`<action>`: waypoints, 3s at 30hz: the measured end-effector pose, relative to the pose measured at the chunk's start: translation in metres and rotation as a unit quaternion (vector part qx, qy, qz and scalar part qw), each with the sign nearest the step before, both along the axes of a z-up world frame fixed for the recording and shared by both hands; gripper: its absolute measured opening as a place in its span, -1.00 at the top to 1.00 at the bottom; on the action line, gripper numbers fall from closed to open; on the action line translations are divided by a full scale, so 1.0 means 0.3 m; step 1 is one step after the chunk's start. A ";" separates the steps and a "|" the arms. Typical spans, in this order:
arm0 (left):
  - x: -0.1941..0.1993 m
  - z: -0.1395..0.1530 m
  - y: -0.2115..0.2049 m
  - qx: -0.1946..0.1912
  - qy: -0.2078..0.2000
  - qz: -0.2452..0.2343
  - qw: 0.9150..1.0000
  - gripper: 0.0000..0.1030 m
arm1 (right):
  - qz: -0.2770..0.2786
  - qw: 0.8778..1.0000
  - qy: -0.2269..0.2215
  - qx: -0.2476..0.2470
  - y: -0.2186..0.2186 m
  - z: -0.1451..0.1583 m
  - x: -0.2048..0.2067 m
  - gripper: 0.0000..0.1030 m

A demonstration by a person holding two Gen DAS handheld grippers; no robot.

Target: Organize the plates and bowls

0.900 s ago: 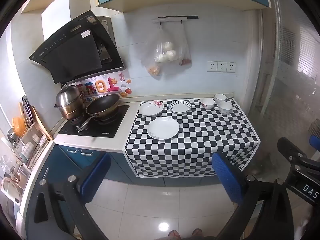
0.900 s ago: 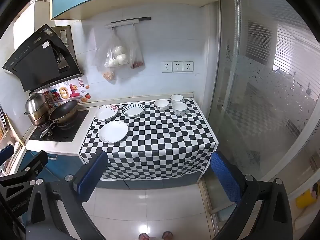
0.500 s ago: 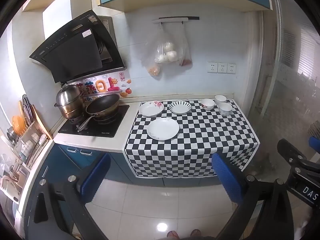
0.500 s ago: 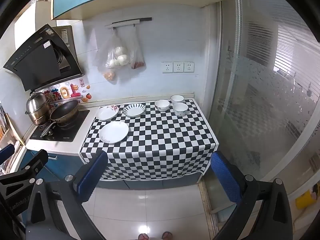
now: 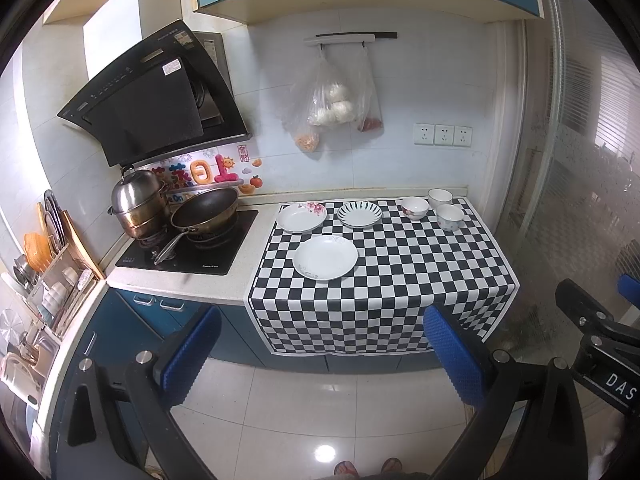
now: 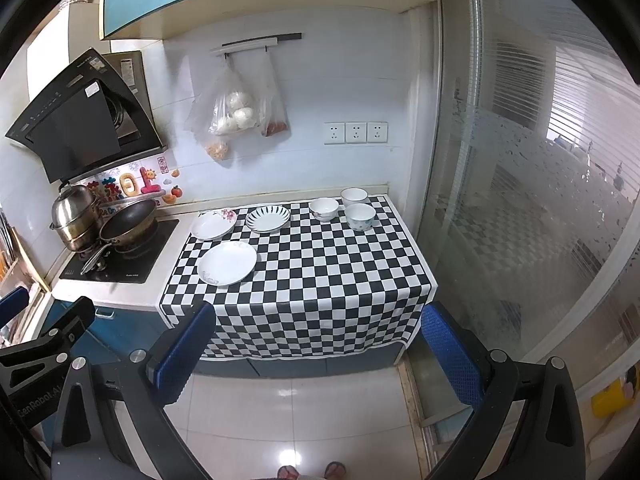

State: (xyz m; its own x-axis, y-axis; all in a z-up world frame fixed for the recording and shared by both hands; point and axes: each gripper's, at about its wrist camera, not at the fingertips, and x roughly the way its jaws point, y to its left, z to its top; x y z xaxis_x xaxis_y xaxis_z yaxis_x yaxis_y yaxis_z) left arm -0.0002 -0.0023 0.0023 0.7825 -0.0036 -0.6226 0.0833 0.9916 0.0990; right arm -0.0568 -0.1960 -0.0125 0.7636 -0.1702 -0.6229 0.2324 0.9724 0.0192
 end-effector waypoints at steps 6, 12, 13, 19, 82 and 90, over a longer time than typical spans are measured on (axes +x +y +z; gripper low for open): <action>0.000 -0.004 -0.002 0.001 -0.002 0.000 1.000 -1.00 | -0.001 1.000 0.001 0.000 -0.006 -0.002 -0.001 -1.00; -0.003 -0.011 -0.006 0.001 -0.002 0.000 1.000 -1.00 | -0.001 1.000 0.002 -0.001 -0.006 0.001 0.001 -1.00; -0.004 -0.011 -0.007 0.001 -0.002 0.000 1.000 -1.00 | -0.001 1.000 0.002 -0.002 -0.005 0.001 0.000 -1.00; -0.002 -0.011 -0.007 0.000 -0.002 0.000 1.000 -1.00 | -0.001 1.000 0.002 -0.002 -0.013 -0.003 -0.012 -1.00; 0.176 -0.144 0.124 0.007 -0.013 0.026 1.000 -1.00 | -0.001 1.000 -0.019 0.002 0.096 -0.055 0.113 -1.00; 0.361 -0.223 0.213 0.007 0.003 0.048 0.999 -1.00 | -0.005 1.000 0.013 0.006 0.169 -0.175 0.320 -1.00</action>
